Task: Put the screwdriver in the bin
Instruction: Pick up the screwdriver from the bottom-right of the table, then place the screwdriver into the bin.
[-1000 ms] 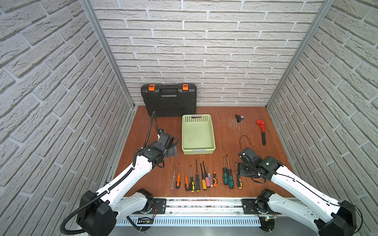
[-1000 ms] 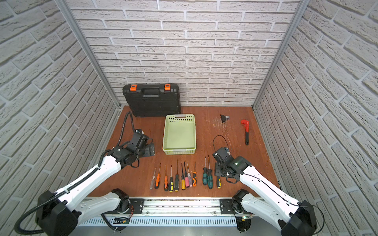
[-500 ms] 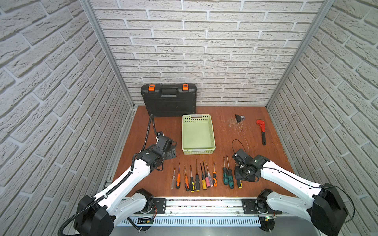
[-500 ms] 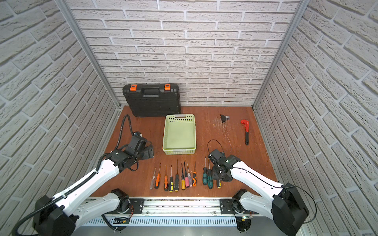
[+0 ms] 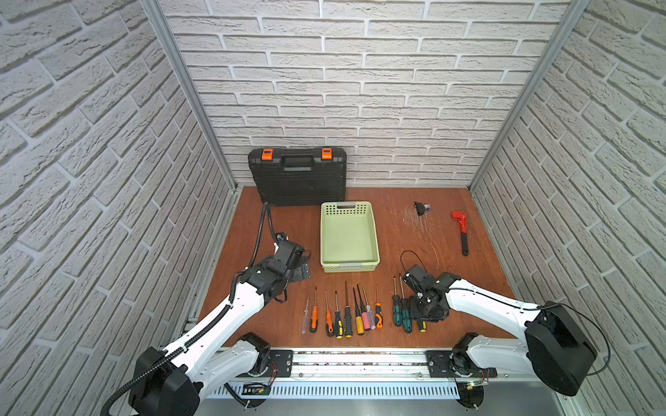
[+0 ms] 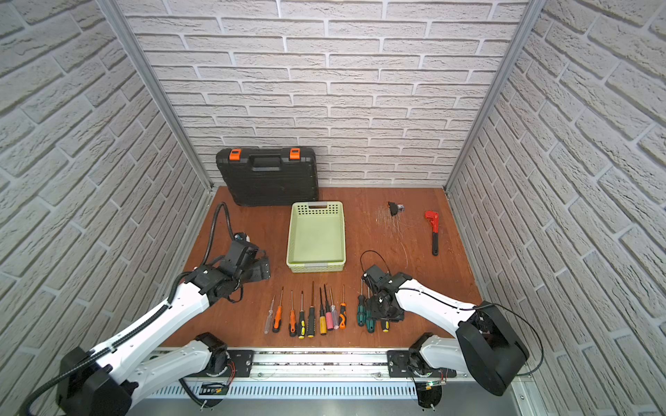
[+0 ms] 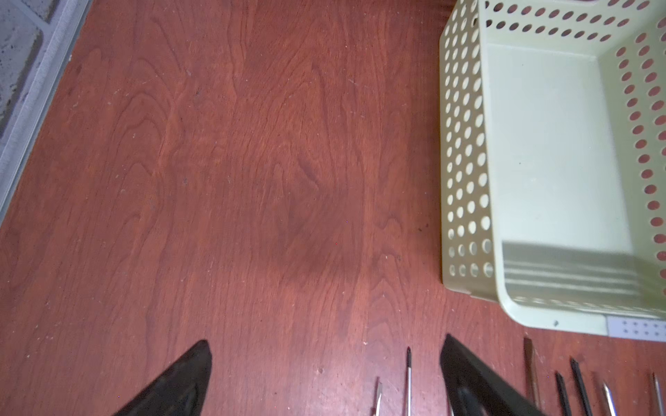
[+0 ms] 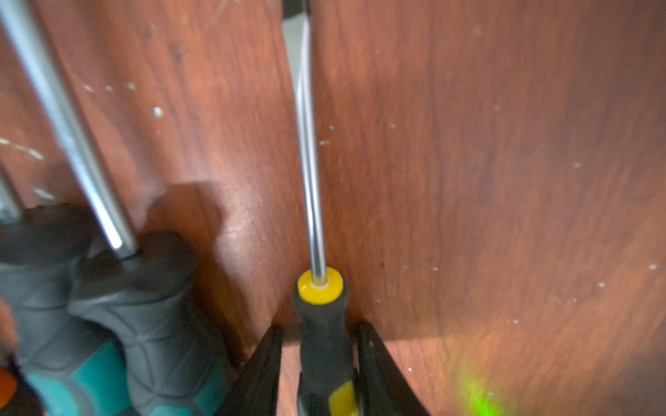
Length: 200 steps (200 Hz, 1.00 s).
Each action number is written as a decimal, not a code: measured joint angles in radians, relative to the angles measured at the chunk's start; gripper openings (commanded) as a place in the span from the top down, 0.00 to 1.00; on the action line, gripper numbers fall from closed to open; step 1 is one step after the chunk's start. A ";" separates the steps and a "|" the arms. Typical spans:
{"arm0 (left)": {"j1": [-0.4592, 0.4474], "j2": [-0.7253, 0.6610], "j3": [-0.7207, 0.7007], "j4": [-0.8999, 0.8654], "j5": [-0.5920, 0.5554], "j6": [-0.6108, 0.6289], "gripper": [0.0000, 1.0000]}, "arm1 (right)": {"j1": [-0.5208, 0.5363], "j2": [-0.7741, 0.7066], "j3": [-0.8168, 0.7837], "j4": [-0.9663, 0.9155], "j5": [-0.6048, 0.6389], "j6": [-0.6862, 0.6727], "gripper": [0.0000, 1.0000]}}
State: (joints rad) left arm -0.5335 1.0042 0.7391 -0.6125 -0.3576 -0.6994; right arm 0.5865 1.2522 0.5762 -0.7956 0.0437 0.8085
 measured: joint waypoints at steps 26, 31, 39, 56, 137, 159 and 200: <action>0.000 -0.009 -0.003 0.000 -0.008 0.008 0.02 | 0.000 0.002 0.002 0.010 -0.001 0.005 0.93; 0.000 -0.012 -0.005 0.002 -0.010 0.008 0.02 | 0.000 0.002 0.002 0.011 -0.001 0.006 0.94; 0.000 -0.018 -0.008 0.001 -0.015 0.009 0.02 | 0.000 0.002 0.002 0.011 -0.001 0.007 0.94; 0.000 -0.032 -0.013 0.000 -0.024 0.011 0.02 | 0.000 -0.003 0.002 0.008 0.004 0.009 0.94; 0.003 -0.081 -0.013 0.008 -0.043 0.027 0.02 | -0.002 -0.063 0.388 -0.183 0.173 -0.087 0.95; 0.032 -0.073 0.004 -0.014 -0.040 0.039 0.02 | -0.002 0.025 0.623 -0.193 0.176 -0.165 0.94; 0.061 -0.073 0.053 -0.054 -0.026 0.024 0.02 | -0.002 0.237 0.946 -0.140 0.079 -0.301 0.94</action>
State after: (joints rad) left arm -0.4728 0.9314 0.7921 -0.6662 -0.3832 -0.6758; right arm 0.5846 1.4891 1.5223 -0.9360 0.1230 0.5079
